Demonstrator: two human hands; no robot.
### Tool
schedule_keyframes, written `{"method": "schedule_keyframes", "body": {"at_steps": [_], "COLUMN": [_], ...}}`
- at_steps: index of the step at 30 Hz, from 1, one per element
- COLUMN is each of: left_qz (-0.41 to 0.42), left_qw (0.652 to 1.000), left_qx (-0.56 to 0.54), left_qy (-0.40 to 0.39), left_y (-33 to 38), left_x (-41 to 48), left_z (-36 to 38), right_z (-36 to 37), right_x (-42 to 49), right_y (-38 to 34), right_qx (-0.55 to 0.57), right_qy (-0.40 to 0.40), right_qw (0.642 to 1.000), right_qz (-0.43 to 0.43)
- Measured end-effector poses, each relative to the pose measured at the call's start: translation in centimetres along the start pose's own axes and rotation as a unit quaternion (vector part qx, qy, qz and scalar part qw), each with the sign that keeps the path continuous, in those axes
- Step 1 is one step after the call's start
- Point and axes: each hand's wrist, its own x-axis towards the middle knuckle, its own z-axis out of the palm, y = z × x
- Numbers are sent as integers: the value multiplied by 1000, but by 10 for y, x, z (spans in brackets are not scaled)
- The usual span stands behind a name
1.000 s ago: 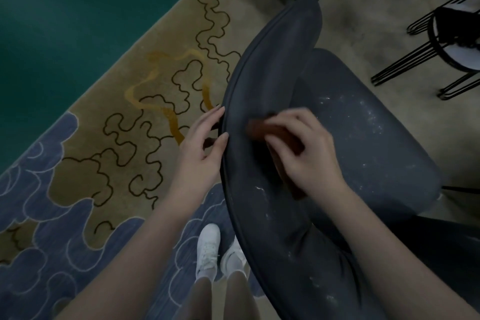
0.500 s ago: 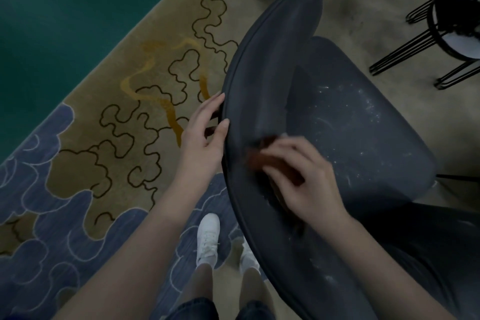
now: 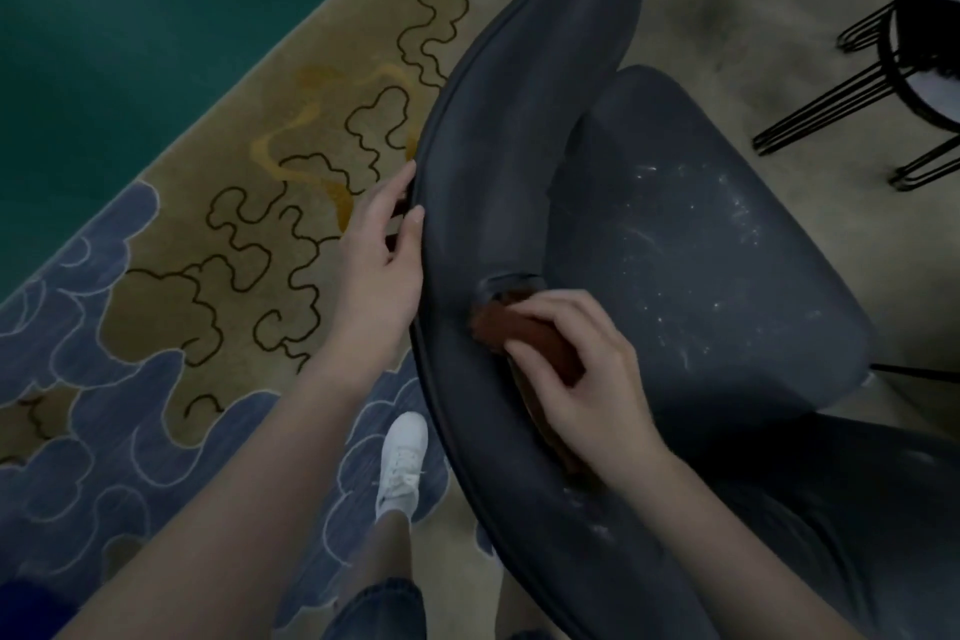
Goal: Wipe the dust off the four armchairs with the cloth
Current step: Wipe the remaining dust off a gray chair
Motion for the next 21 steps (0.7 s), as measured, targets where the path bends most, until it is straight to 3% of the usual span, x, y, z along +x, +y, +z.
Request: {"method": "schedule_keyframes", "body": {"at_steps": [6,12,18,21], "left_qz": [-23,-22,-28,-40], "left_qw": [999,998,996,996], "left_qx": [2,14,39,28], "left_qy": [39,54,71,81], "left_y": [1,-1,-1,1], "left_x": [-14,-24,-30,-32], "left_z": [7,8,10,12], "right_z": [4,0,10,8], "right_x": [-19,11,3,-5], "right_y": [-3,3,13,12], "right_qx": [-4,16,-64,-48], "right_qy": [-23,-9,21,-32], "right_qw": [998,1000,995,990], "right_qz": [-52,-11,-78,-129]}}
